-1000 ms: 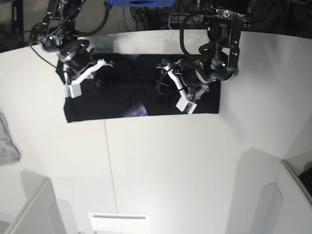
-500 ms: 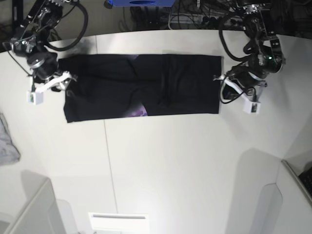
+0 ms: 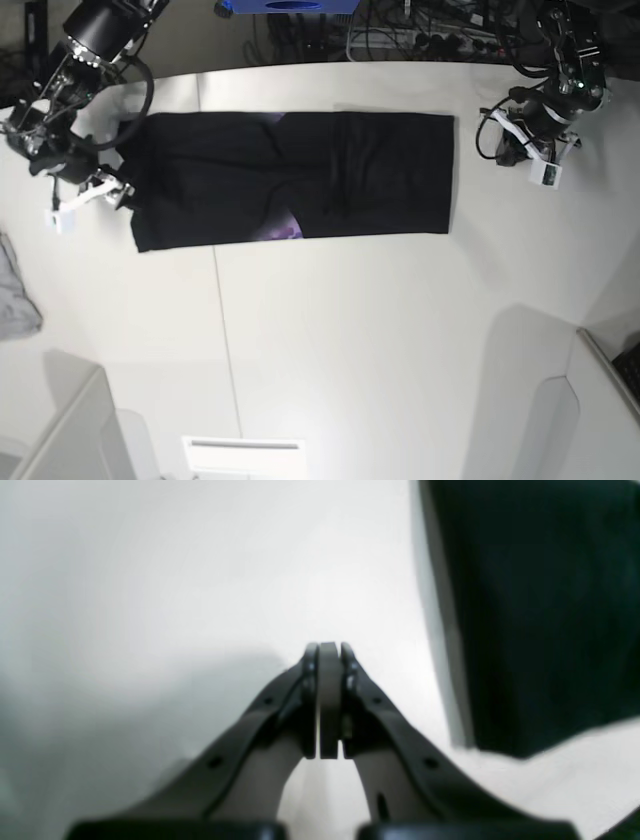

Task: Fold the T-shirt properly
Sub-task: 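Release the strip end and raise the left gripper back to its end, then grasp both ends of the shortened strip with both grippers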

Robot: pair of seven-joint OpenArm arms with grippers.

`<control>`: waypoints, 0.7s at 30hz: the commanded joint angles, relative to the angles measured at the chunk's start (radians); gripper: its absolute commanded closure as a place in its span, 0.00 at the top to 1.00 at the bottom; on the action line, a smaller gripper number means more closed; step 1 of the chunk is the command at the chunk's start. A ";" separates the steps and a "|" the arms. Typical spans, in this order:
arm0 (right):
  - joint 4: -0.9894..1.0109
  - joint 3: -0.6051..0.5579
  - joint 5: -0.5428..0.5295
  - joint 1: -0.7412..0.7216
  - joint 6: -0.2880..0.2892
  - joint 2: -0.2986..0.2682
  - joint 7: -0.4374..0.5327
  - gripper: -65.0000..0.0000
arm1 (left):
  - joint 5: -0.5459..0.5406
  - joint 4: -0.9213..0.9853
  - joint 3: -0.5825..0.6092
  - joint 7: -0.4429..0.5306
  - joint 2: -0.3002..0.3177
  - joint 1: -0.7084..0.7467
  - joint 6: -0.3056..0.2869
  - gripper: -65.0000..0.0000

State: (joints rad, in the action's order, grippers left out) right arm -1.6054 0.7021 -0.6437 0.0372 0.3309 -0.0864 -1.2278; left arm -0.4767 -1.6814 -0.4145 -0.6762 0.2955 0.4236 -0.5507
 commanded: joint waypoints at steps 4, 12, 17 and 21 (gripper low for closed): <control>0.067 0.001 -0.017 -0.027 0.113 -0.043 0.013 0.70 | -0.003 0.025 0.001 0.048 0.009 -0.001 -0.009 0.00; 0.116 0.001 -0.017 -0.003 0.158 -0.037 0.012 0.70 | 0.003 0.042 0.053 0.046 0.005 -0.030 -0.006 0.00; 0.119 0.011 -0.017 0.000 0.273 0.007 -0.056 0.70 | 0.003 0.040 0.091 0.049 0.005 -0.032 -0.006 0.00; 0.129 0.012 -0.017 -0.004 0.281 0.024 -0.066 0.70 | 0.003 0.040 0.085 0.049 0.003 -0.032 -0.006 0.00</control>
State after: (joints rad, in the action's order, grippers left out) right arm -1.4715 0.7120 -0.6796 0.0368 0.6075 -0.0593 -1.2797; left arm -0.4629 -1.6264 -0.3206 -0.6430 0.2874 0.3939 -0.5510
